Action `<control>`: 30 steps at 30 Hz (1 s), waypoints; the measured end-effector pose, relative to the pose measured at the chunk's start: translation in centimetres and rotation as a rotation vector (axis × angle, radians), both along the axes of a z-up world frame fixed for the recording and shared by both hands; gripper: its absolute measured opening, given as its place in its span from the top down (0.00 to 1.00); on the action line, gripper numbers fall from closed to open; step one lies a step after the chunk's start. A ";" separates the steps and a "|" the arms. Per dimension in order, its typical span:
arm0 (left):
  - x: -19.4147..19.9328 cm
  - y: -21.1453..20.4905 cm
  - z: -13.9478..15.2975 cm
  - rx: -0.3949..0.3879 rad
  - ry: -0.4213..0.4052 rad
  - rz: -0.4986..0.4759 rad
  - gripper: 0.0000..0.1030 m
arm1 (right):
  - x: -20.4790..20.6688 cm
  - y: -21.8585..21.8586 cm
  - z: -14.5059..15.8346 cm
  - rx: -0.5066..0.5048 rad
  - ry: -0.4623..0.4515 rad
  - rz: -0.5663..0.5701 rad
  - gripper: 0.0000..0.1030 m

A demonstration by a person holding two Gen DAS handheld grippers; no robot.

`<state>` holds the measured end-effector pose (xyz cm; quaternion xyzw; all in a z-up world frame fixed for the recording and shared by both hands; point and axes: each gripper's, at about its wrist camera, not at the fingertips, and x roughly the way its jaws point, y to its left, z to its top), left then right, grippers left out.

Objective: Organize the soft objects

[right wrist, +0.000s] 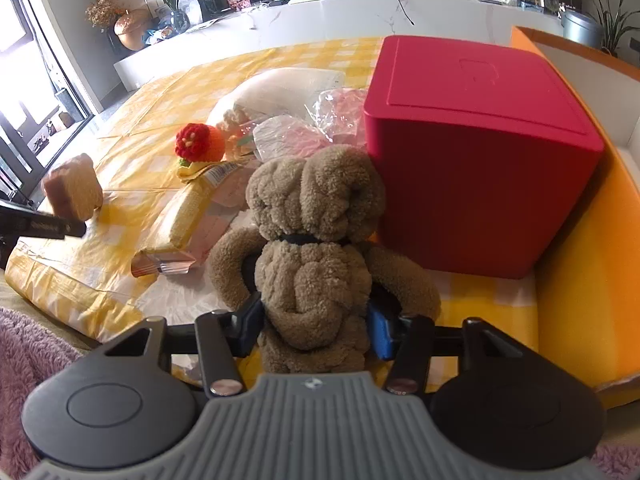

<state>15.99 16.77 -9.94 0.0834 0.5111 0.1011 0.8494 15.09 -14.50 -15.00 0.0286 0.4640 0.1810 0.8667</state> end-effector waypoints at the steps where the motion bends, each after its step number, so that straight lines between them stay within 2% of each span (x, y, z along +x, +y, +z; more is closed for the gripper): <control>1: -0.3 -0.2 0.4 -0.011 -0.013 -0.010 0.67 | -0.1 0.0 0.1 0.000 -0.003 0.000 0.52; 6: -2.5 -1.7 1.8 -0.075 -0.058 -0.051 0.69 | -0.9 -0.2 0.9 0.001 -0.023 0.009 0.57; 12: -5.6 -3.8 4.1 -0.159 -0.129 -0.087 0.72 | -2.3 -1.3 2.4 0.039 -0.073 0.009 0.57; 13: -6.1 -4.2 4.5 -0.169 -0.140 -0.095 0.74 | -2.5 -1.4 2.7 0.047 -0.082 0.008 0.57; 14: -6.4 -4.5 4.7 -0.177 -0.148 -0.103 0.96 | -2.8 -1.6 3.0 0.052 -0.088 0.007 0.57; 15: -6.7 -4.8 4.9 -0.183 -0.162 -0.105 0.99 | -3.0 -1.7 3.1 0.053 -0.092 0.007 0.57; 22: -7.9 -6.0 4.5 -0.195 -0.154 -0.122 1.00 | -4.4 -2.4 3.9 0.052 -0.114 -0.005 0.57; 25: -7.9 -6.3 4.2 -0.184 -0.164 -0.129 0.89 | -4.6 -2.6 3.6 0.045 -0.105 -0.009 0.57; 27: -7.7 -6.3 3.9 -0.156 -0.142 -0.147 0.69 | -4.6 -2.7 3.6 0.057 -0.100 -0.014 0.57; 29: -7.0 -6.1 3.6 -0.140 -0.122 -0.150 0.32 | -4.5 -2.7 3.5 0.068 -0.098 -0.015 0.57; 30: -6.7 -5.9 3.3 -0.134 -0.114 -0.160 0.27 | -4.3 -2.6 3.5 0.069 -0.098 -0.014 0.57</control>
